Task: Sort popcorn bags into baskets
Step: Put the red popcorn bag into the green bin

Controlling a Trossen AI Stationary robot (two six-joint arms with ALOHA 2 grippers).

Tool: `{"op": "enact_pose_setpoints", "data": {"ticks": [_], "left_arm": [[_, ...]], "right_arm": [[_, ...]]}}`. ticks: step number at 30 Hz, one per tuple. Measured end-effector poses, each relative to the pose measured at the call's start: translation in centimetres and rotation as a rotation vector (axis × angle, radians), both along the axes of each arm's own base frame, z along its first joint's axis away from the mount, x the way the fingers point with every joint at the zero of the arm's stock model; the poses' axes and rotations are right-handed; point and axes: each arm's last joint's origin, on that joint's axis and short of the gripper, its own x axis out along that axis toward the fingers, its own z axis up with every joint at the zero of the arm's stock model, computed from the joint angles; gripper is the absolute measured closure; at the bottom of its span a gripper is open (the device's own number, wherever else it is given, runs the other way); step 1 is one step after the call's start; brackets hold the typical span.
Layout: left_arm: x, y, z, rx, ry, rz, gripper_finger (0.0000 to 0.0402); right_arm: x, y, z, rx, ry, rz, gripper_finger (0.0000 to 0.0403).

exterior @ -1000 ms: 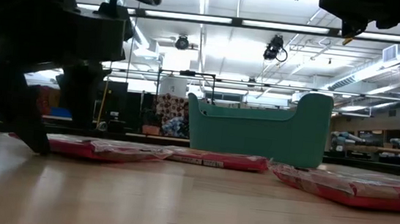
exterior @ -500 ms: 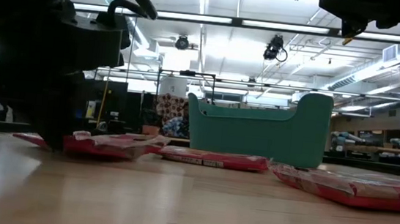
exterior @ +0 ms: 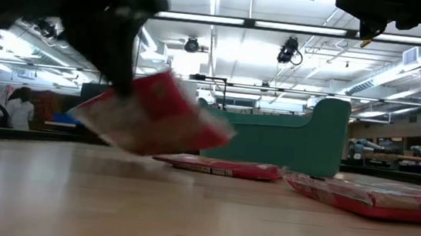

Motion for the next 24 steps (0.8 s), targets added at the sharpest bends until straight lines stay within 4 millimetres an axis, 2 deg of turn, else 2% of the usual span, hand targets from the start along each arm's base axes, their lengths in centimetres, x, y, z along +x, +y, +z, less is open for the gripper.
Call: {"op": "enact_pose_setpoints", "data": {"ticks": [4,9,20,24], "left_arm": [[1.6,0.2,2.9,0.045,-0.102,-0.008,0.04],[3.5,2.3,5.0,0.17,-0.169,0.017,0.04],[7.6,8.4,5.7,0.38,-0.195,-0.068,0.0401],[9.2,10.7,5.3,0.447,-0.187,-0.123,0.0401]], "right_arm": [[0.0,0.0,0.0,-0.001,-0.002,0.0,0.0362],[0.0,0.0,0.1,0.0,-0.006,-0.001,0.0362],[0.0,0.0,0.1,-0.015,-0.011,0.0,0.0362],[0.0,0.0,0.1,-0.021,-0.011,0.0,0.0362]]}}
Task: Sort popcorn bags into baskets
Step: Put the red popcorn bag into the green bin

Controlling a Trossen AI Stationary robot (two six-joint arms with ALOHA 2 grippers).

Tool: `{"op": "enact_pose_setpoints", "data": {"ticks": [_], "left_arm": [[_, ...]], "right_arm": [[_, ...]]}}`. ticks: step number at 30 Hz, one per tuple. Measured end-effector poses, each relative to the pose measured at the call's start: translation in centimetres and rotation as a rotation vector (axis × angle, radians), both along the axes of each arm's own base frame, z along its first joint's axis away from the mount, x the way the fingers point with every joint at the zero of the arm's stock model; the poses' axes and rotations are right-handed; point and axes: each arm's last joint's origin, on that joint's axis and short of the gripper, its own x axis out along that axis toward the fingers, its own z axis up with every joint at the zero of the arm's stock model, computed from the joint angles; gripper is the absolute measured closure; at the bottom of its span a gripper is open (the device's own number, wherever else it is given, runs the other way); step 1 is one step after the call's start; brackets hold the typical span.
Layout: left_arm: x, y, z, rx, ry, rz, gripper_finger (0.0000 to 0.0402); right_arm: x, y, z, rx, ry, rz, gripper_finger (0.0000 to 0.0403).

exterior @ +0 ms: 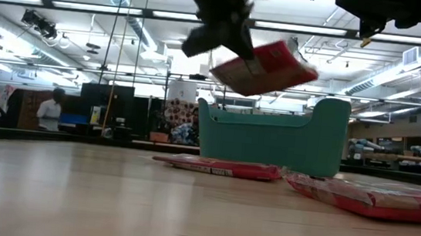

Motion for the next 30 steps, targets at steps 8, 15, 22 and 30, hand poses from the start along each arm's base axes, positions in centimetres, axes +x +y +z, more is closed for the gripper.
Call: {"op": "enact_pose_setpoints", "data": {"ticks": [8,15,22,30], "left_arm": [[3.3,5.6,-3.6,-0.056,0.011,-0.011,0.0401],[4.9,8.7,-6.5,-0.034,0.027,-0.03,0.0382],[4.7,8.9,-5.6,-0.08,-0.037,0.002,0.0317],[2.7,6.4,-0.9,-0.376,-0.172,-0.038,0.0286]], "right_arm": [[0.0,0.0,-0.1,-0.008,0.005,-0.001,0.0362],[0.0,0.0,-0.1,-0.015,0.007,-0.001,0.0362],[0.0,0.0,-0.2,-0.026,0.019,0.0,0.0362],[0.0,0.0,-0.2,-0.025,0.022,0.0,0.0362]]}}
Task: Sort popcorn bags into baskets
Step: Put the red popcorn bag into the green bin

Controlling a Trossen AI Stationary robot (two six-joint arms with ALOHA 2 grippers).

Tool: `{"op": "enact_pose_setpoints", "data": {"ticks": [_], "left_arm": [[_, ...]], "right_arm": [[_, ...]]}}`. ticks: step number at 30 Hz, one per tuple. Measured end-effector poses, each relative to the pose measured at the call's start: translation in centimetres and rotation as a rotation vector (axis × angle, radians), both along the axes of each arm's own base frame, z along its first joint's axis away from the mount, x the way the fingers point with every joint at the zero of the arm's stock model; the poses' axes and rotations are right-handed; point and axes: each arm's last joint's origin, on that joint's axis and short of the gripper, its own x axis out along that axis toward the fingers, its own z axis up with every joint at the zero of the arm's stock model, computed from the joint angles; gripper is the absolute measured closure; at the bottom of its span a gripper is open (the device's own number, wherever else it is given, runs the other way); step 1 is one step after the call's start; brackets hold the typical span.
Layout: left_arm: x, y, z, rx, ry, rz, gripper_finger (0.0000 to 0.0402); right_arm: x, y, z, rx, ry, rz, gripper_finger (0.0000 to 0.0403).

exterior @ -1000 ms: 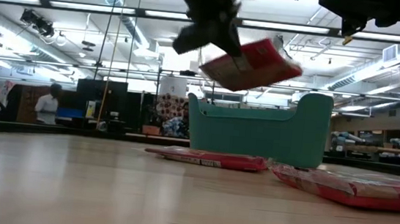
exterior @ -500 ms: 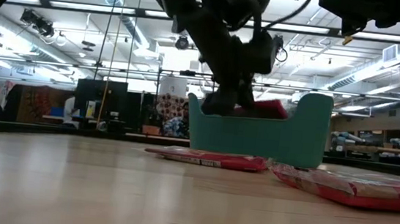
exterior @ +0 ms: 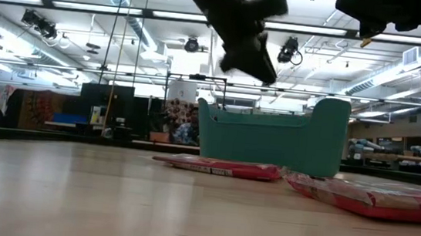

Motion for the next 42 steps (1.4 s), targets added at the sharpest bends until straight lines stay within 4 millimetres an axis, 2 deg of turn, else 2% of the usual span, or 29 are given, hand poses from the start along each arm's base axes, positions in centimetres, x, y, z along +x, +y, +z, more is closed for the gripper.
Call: {"op": "enact_pose_setpoints", "data": {"ticks": [4,9,14,18,22,26,29,42], "left_arm": [[-1.2,-1.7,0.3,-0.237,0.062,-0.091,0.0286],[-1.9,-4.2,-1.6,-0.423,0.212,-0.154,0.0285],[-2.0,-6.5,-4.6,-0.43,0.317,-0.082,0.0285],[-2.1,-8.3,-5.7,-0.384,0.345,-0.087,0.0269],[-2.3,-9.6,-5.7,-0.356,0.322,-0.072,0.0228],[-2.3,-10.1,-6.5,-0.331,0.325,-0.033,0.0189],[-2.3,-10.0,-7.6,-0.3,0.356,-0.011,0.0177],[-2.2,-9.5,-10.2,-0.191,0.43,0.057,0.0204]], "right_arm": [[0.0,0.0,0.0,0.002,0.0,0.0,0.0362],[0.0,0.0,0.0,0.006,-0.002,-0.002,0.0362],[0.0,0.0,0.1,0.01,-0.007,-0.001,0.0362],[0.0,0.0,0.1,0.01,-0.008,-0.001,0.0362],[0.0,0.0,0.1,0.01,-0.008,-0.001,0.0362],[0.0,0.0,0.1,0.013,-0.008,-0.001,0.0362],[0.0,0.0,0.1,0.017,-0.008,0.0,0.0362],[0.2,0.1,0.1,0.021,-0.014,0.003,0.0362]]}}
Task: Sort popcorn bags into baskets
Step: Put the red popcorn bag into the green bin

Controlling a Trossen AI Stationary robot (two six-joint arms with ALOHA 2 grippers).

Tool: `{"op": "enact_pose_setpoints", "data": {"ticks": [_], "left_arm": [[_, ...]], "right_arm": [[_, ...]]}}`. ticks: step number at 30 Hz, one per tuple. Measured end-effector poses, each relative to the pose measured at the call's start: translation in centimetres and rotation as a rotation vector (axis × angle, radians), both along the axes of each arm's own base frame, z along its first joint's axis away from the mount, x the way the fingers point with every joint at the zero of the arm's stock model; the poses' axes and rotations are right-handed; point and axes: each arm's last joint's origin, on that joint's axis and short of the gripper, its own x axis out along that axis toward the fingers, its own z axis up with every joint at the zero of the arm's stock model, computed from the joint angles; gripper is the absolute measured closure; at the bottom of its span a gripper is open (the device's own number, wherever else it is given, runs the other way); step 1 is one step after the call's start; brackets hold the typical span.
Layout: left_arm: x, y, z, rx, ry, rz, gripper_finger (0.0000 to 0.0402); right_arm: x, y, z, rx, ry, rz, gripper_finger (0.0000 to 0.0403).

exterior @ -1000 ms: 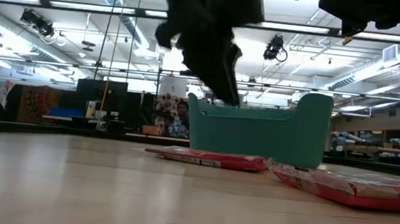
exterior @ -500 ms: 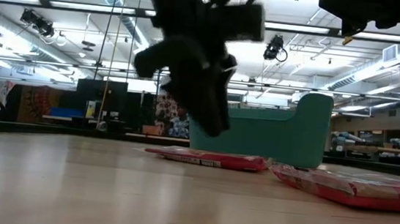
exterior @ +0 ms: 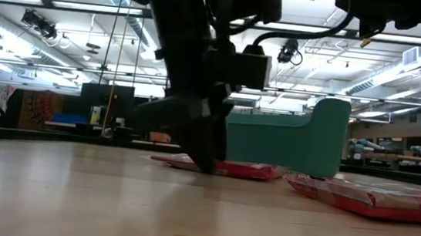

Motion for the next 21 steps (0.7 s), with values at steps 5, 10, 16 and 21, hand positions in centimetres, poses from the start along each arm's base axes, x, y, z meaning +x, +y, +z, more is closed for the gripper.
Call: {"op": "enact_pose_setpoints", "data": {"ticks": [5,10,16,21], "left_arm": [[0.07,0.0,-0.58,0.017,0.017,-0.006,0.0244],[0.04,0.09,-0.8,0.043,0.028,-0.013,0.0313],[0.03,0.09,-0.84,0.04,0.029,-0.014,0.0393],[-0.01,0.12,-0.33,0.036,0.055,-0.017,0.0395]], "right_arm": [[0.09,0.02,-0.07,-0.007,0.002,-0.002,0.0362],[0.13,0.04,-0.09,-0.017,0.001,-0.002,0.0362],[0.13,0.04,-0.09,-0.019,0.0,-0.001,0.0362],[0.13,0.04,-0.09,-0.019,0.001,-0.002,0.0362]]}}
